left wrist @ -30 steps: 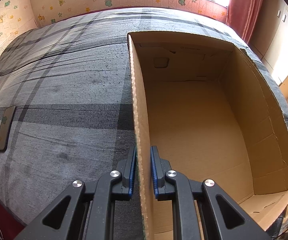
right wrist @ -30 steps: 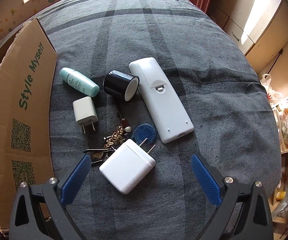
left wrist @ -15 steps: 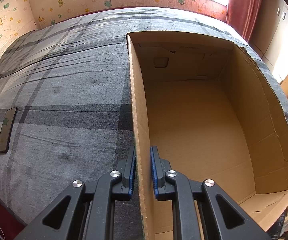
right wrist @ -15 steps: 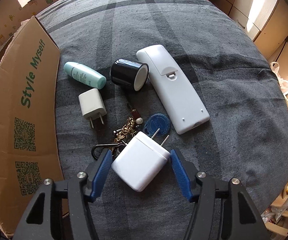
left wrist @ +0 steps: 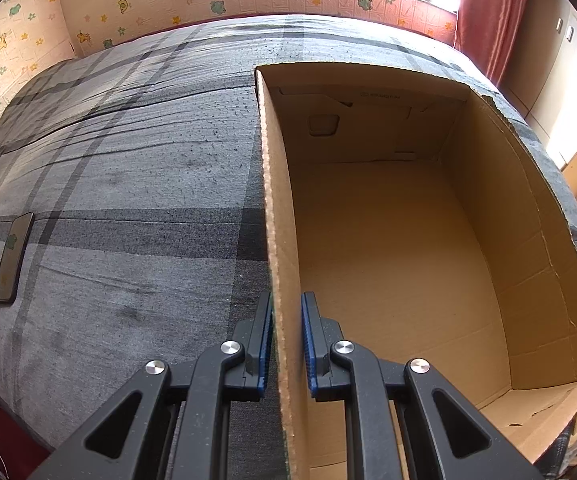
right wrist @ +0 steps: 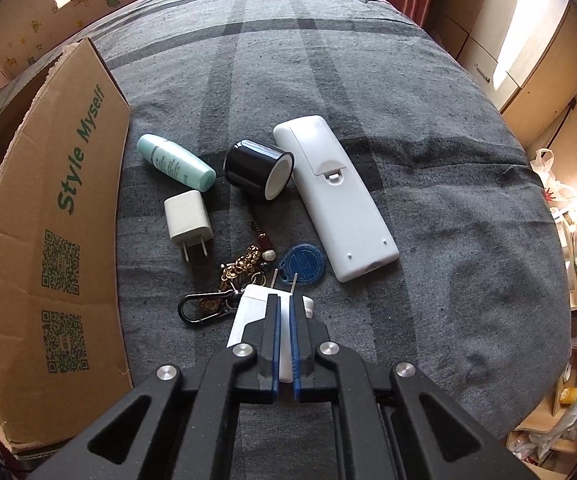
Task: Organize rigid objects
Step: 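Lower the right gripper onto the white wall charger and close it, then lift the white wall charger with the right gripper and carry it over the box, then lower the charger into the box and open the right gripper, then move the right gripper back to the items and grasp the white remote control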
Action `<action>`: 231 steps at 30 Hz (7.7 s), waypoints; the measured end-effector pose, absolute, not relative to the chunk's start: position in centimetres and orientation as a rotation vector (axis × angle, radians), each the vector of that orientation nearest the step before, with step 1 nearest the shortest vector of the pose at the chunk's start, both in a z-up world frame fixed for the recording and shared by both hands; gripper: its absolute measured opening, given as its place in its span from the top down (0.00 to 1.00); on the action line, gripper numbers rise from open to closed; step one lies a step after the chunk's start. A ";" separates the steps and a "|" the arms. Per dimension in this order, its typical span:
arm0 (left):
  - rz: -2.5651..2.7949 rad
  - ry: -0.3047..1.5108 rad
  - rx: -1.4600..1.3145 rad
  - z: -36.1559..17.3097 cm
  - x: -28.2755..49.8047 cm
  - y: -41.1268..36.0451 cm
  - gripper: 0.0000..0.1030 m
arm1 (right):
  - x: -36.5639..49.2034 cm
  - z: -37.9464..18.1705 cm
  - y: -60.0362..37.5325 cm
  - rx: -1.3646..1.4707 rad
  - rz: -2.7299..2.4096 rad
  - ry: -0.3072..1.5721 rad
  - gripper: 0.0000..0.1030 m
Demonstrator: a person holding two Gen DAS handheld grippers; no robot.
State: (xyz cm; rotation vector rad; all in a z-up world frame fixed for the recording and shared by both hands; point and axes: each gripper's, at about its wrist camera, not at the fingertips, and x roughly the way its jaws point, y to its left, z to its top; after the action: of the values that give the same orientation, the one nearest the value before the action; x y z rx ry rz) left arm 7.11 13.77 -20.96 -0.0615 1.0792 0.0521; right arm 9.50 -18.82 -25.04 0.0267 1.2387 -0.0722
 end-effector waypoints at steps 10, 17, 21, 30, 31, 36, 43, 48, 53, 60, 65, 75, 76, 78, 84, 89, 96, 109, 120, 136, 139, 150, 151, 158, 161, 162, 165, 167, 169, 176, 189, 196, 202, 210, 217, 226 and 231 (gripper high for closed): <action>0.049 1.081 -0.069 -21.0 7.2 13.9 0.86 | 9.5 -25.5 -17.8 0.022 -0.076 1.263 0.59; 0.047 1.084 -0.074 -21.0 7.3 14.1 0.86 | 9.7 -26.6 -17.2 -0.015 -0.104 1.292 0.52; 0.046 1.084 -0.073 -21.0 7.3 14.1 0.86 | 9.7 -27.4 -17.2 -0.008 -0.113 1.304 0.52; 0.048 1.081 -0.066 -21.0 7.3 13.9 0.86 | 8.9 -26.0 -18.1 0.038 -0.074 1.278 0.53; 0.049 1.081 -0.063 -21.0 7.3 13.9 0.86 | 8.7 -25.6 -18.1 0.042 -0.065 1.271 0.53; 0.048 1.079 -0.058 -21.1 7.2 13.8 0.86 | 8.1 -23.5 -17.7 0.019 -0.050 1.240 0.53; 0.045 1.077 -0.058 -21.1 7.1 13.8 0.86 | 8.4 -21.0 -16.2 -0.010 -0.038 1.213 0.53; 0.042 1.078 -0.066 -21.0 7.1 14.0 0.86 | 8.5 -18.9 -15.5 -0.040 -0.028 1.186 0.53; 0.039 1.078 -0.069 -21.0 7.1 14.1 0.86 | 8.7 -16.4 -14.4 -0.059 0.000 1.152 0.53; 0.038 1.078 -0.073 -21.0 7.1 14.1 0.86 | 9.1 -13.3 -11.8 -0.094 0.072 1.096 0.53; 0.037 1.079 -0.071 -21.0 7.1 14.2 0.86 | 9.6 -12.1 -9.3 -0.121 0.141 1.077 0.53; 0.037 1.082 -0.068 -21.1 7.2 14.1 0.86 | 10.7 -11.9 -4.2 -0.179 0.264 1.058 0.53; 0.036 1.083 -0.070 -21.1 7.2 14.2 0.86 | 10.9 -12.0 -3.6 -0.188 0.274 1.058 0.53; 0.035 1.084 -0.070 -21.1 7.2 14.2 0.86 | 11.2 -12.3 -2.7 -0.195 0.295 1.058 0.53; 0.034 1.087 -0.068 -21.2 7.3 14.3 0.86 | 12.4 -13.6 -0.2 -0.196 0.356 1.081 0.53; 0.035 1.084 -0.061 -21.2 7.2 14.2 0.85 | 13.4 -14.9 1.6 -0.197 0.395 1.105 0.53; 0.035 1.083 -0.064 -21.2 7.2 14.2 0.85 | 14.8 -17.0 3.6 -0.216 0.408 1.147 0.53; 0.032 1.083 -0.071 -21.1 7.2 14.3 0.85 | 18.8 -24.4 5.9 -0.247 0.385 1.338 0.53; 0.030 1.086 -0.069 -21.2 7.3 14.4 0.85 | 19.4 -27.0 6.3 -0.260 0.370 1.403 0.54; 0.030 1.088 -0.078 -21.5 7.4 14.7 0.85 | 18.6 -23.2 5.9 -0.244 0.387 1.326 0.54; 0.030 1.088 -0.077 -21.4 7.4 14.7 0.85 | 18.0 -21.9 5.8 -0.267 0.368 1.296 0.44; 0.033 1.091 -0.074 -21.4 7.5 14.6 0.85 | 15.7 -17.7 4.4 -0.234 0.352 1.226 0.31; 0.033 1.091 -0.073 -21.4 7.5 14.5 0.85 | 15.5 -17.2 4.1 -0.232 0.353 1.216 0.29; 0.034 1.092 -0.064 -21.4 7.5 14.3 0.85 | 14.2 -13.7 1.9 -0.197 0.326 1.159 0.16; 0.035 1.092 -0.062 -21.4 7.5 14.3 0.85 | 13.9 -12.6 0.6 -0.191 0.313 1.138 0.10; 0.036 1.092 -0.063 -21.4 7.5 14.3 0.85 | 13.8 -12.3 0.2 -0.188 0.311 1.133 0.07; 0.036 1.092 -0.063 -21.4 7.4 14.2 0.85 | 13.7 -11.7 -1.3 -0.178 0.302 1.118 0.02; 0.036 1.092 -0.064 -21.4 7.4 14.2 0.85 | 13.6 -11.3 -2.4 -0.172 0.289 1.110 0.01; 0.036 1.093 -0.062 -21.4 7.4 14.2 0.85 | 13.5 -11.1 -3.5 -0.166 0.274 1.105 0.01; 0.038 1.093 -0.060 -21.4 7.4 14.2 0.85 | 13.5 -11.1 -7.9 -0.140 0.231 1.095 0.00; 0.039 1.094 -0.069 -21.3 7.4 14.3 0.85 | 14.4 -14.3 -16.9 -0.120 0.103 1.147 0.01; 0.040 1.096 -0.070 -21.3 7.4 14.4 0.85 | 15.2 -17.1 -20.5 -0.090 0.058 1.178 0.00; 0.040 1.097 -0.071 -21.4 7.4 14.5 0.85 | 16.0 -20.2 -22.4 -0.087 0.060 1.219 0.01; 0.043 1.098 -0.071 -21.4 7.5 14.5 0.85 | 17.0 -24.6 -23.6 -0.131 0.078 1.265 0.01; 0.046 1.100 -0.068 -21.4 7.5 14.4 0.85 | 18.0 -27.2 -24.8 -0.141 0.058 1.302 0.01; 0.050 1.102 -0.069 -21.5 7.6 14.4 0.84 | 18.7 -28.8 -25.0 -0.139 0.058 1.314 0.02; 0.053 1.102 -0.066 -21.5 7.6 14.3 0.84 | 19.3 -29.0 -24.1 -0.162 0.061 1.316 0.13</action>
State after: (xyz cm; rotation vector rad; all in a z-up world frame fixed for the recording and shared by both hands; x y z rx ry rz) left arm 7.59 14.32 -21.51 -0.0665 1.1018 0.0526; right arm 19.27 -24.14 -28.95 -0.1617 1.3159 0.0610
